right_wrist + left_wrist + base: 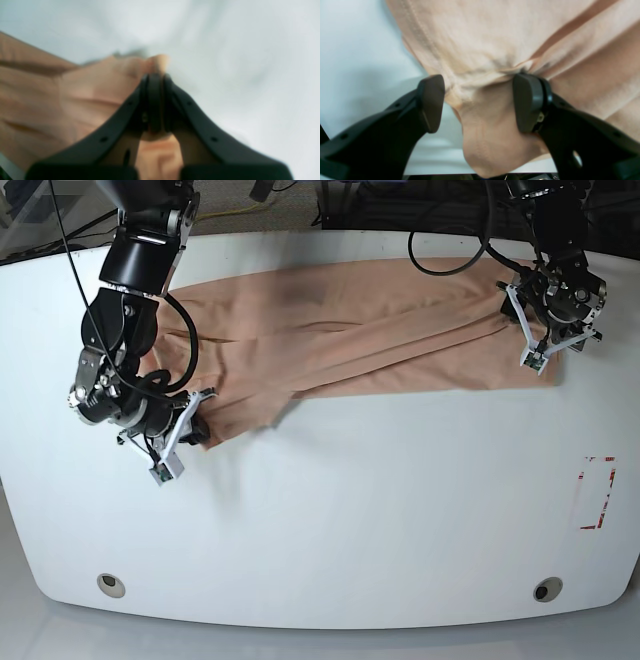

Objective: Fold the T-shirt properly
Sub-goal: 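Regrasp the folded edge with the right gripper and tuck it under, then pull the folded strip with both grippers to straighten it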

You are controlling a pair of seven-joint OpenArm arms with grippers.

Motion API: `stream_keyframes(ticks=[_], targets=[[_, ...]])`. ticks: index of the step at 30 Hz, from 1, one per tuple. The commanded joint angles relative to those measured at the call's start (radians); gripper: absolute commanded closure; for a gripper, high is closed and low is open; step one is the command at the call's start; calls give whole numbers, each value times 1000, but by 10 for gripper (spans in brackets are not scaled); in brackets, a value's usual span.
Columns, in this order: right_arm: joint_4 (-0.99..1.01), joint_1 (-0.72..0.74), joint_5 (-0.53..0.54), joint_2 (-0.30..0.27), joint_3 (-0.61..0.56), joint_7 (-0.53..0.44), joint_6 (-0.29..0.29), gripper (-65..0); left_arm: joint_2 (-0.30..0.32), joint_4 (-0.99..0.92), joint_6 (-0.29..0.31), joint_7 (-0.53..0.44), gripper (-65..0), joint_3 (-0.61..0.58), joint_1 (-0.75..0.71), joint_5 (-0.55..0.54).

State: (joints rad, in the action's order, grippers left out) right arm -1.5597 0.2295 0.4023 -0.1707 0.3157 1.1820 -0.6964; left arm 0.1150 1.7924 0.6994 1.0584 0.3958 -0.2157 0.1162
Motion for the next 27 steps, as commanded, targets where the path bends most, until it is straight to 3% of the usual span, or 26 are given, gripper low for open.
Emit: stream_keyframes(ticks=[1, 6, 16, 24, 27], targets=[[-143, -49, 16, -16, 49, 23, -2, 0, 7, 8, -1, -4, -401, -21, 5, 0], [-230, -123, 16, -20, 58, 68, -2, 0, 21, 8, -1, -4, -401, -27, 5, 0], [-328, -319, 16, -11, 66, 55, -2, 0, 44, 7, -1, -4, -401, -27, 6, 0], [-272, -373, 16, -11, 242, 22, -2, 0, 68, -1, -1, -85, -401, -25, -1, 1], [-270, -374, 16, -16, 259, 23, -2, 0, 79, -38, -1, -85, -401, -25, 3, 1]])
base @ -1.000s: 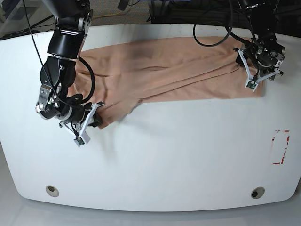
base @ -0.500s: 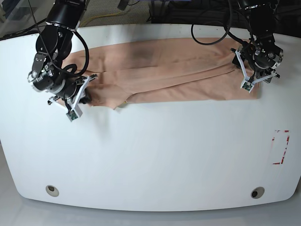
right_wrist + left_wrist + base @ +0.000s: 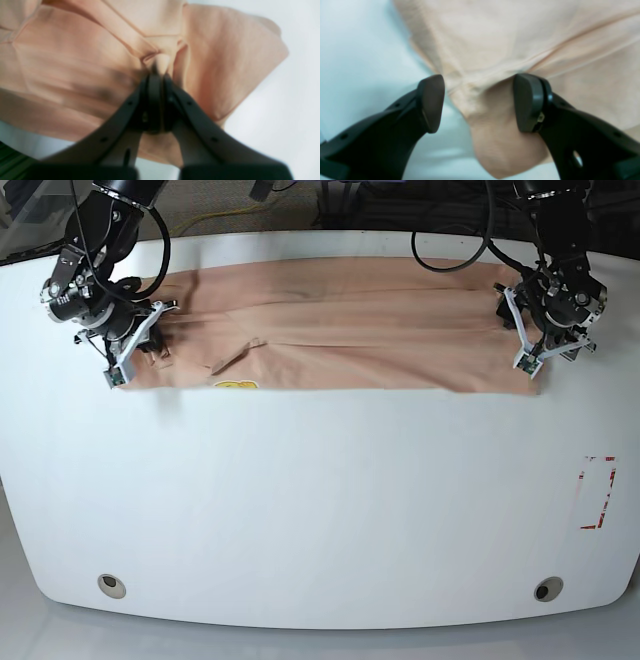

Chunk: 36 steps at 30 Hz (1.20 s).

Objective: Fold the T-shirt properly
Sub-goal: 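Pull the folded strip with both grippers to straighten it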

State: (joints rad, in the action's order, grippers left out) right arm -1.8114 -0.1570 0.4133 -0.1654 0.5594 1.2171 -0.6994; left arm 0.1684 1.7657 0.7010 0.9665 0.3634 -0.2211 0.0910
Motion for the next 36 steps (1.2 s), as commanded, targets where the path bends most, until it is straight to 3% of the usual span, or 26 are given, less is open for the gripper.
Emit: stream_keyframes(ticks=[1, 7, 9, 11, 14, 15, 17, 20, 27, 32, 36], targets=[[-15, 6, 5, -23, 17, -12, 1, 0, 26, -26, -3, 6, -401, 9, 10, 26], [-14, -16, -3, -24, 17, -13, 1, -14, 36, -51, -3, 6, -401, 10, 12, 25], [-14, -31, -4, -24, 17, -13, 1, -92, 36, -54, -3, 6, -401, 10, 12, 25], [-18, -51, 0, -21, 20, -13, 1, -241, 36, -49, -3, 6, -401, 10, 12, 25], [-43, -68, 5, -18, 58, -13, 1, -403, 33, -46, -3, 6, -401, 12, 12, 20], [-72, -75, 5, -13, 89, -13, 1, -449, 32, -43, -3, 6, -401, 12, 13, 19], [-121, -82, 9, 13, 121, -10, 1, -482, 32, -22, -3, 6, -401, 13, 13, 17], [-173, -86, 71, 30, 138, -7, 1, -482, 18, 27, -3, 6, -401, 27, 25, -12], [-163, -77, 302, 43, 103, 103, 1, -482, 4, 119, -3, 12, -407, 118, 27, -233], [-60, -77, 275, 59, 11, 85, 1, -482, 12, 132, -3, 42, -410, 194, 25, -379], [88, -77, 206, 53, -49, -30, 1, -482, 18, 127, -3, 145, -443, 291, 32, -521]])
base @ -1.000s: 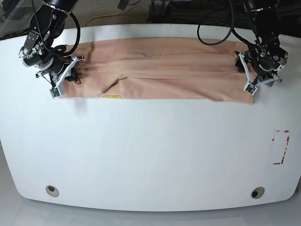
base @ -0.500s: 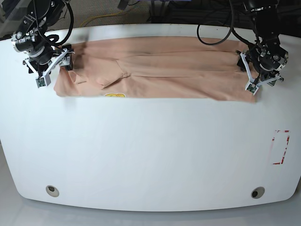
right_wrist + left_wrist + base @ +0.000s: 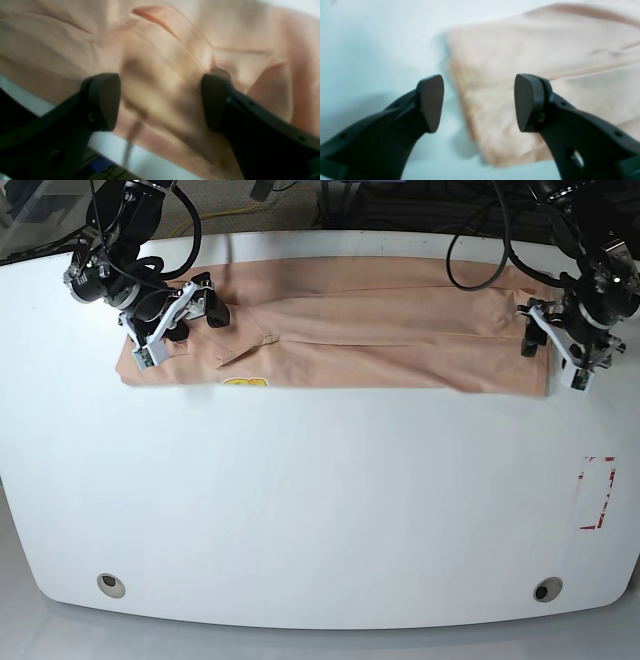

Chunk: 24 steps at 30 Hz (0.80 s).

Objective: Fold the T-shirt properly
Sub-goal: 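Pull the folded strip with both grippers to straighten it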

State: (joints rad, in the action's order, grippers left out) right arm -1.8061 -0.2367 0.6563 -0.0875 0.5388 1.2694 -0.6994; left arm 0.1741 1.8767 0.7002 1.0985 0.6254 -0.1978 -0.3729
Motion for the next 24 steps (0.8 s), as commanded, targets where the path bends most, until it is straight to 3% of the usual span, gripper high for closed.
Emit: stream_keyframes(ticks=[1, 5, 24], targets=[[114, 3, -51, -27, -42, -112, 1, -482, 12, 16, -2, 35, -478, 52, 8, -90], [159, 4, -77, -48, -81, -170, 1, -482, 8, -1, -2, 78, -551, 118, 10, -131], [168, 3, -74, -51, -110, -179, 1, -482, 12, -375, -2, -2, -547, 120, 8, -133]])
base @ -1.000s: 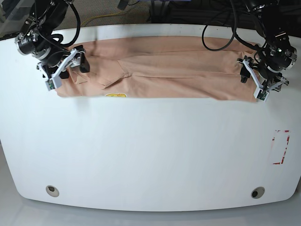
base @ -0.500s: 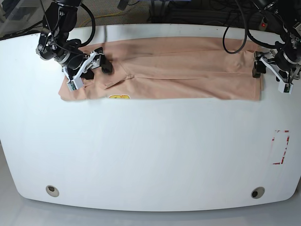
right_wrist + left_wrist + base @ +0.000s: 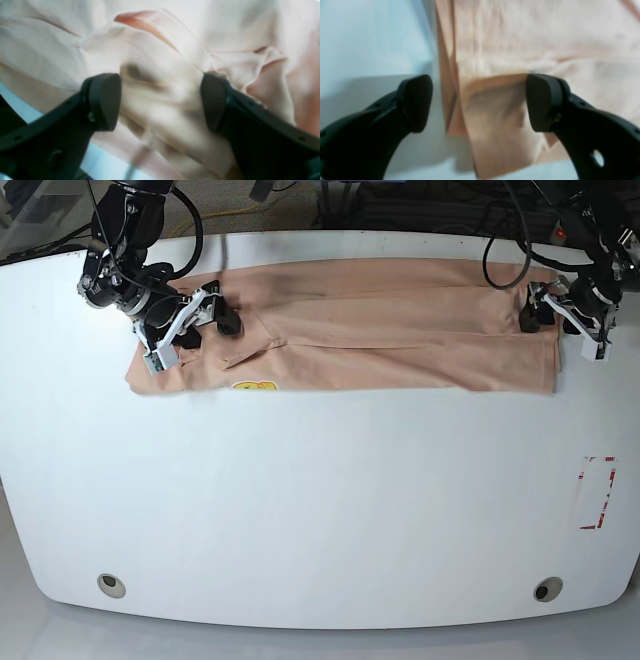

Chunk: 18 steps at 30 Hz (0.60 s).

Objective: Fold the T-shirt properly
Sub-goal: 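Pull the folded strip with both grippers to straighten it, then move the left gripper inward and pinch the strip's middle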

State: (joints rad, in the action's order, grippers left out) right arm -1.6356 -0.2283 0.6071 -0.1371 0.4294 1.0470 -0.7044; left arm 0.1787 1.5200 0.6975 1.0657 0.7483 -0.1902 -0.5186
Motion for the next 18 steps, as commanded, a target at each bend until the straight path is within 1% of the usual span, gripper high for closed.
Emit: stream_keyframes(ticks=[1, 3, 6, 7, 8, 10, 11, 12, 14, 18], targets=[[-2, -6, -25, -2, 0, 43, 6, -482, 5, -25, 1, 34, -537, -5, 1, 13], [-2, -6, -25, -2, 0, 43, 6, -482, 2, -26, 1, 35, -506, -6, 1, 12], [1, -6, -26, 0, 0, 43, 6, -482, 0, -34, 1, 64, -353, -16, 1, -4], [1, -6, -26, 0, 0, 43, 6, -482, 0, -34, 1, 72, -282, -28, 1, -12], [2, -6, -26, 0, 0, 43, 6, -482, 0, -31, 1, 77, -185, -43, 1, -19], [2, -6, -26, 1, 0, 43, 6, -482, 0, -26, 1, 77, -58, -62, -1, -19], [2, -6, -26, 1, 0, 43, 6, -482, 0, -26, 1, 77, -35, -65, -4, -21], [2, -6, -26, 3, 0, 43, 6, -482, 0, -23, 1, 77, -32, -66, -5, -22], [2, -6, -26, 3, 0, 43, 6, -482, 0, 4, 1, 78, -42, -65, -5, -22], [2, -6, -28, 3, 0, 43, 6, -482, -3, 159, 1, 98, -46, -71, -47, -22]])
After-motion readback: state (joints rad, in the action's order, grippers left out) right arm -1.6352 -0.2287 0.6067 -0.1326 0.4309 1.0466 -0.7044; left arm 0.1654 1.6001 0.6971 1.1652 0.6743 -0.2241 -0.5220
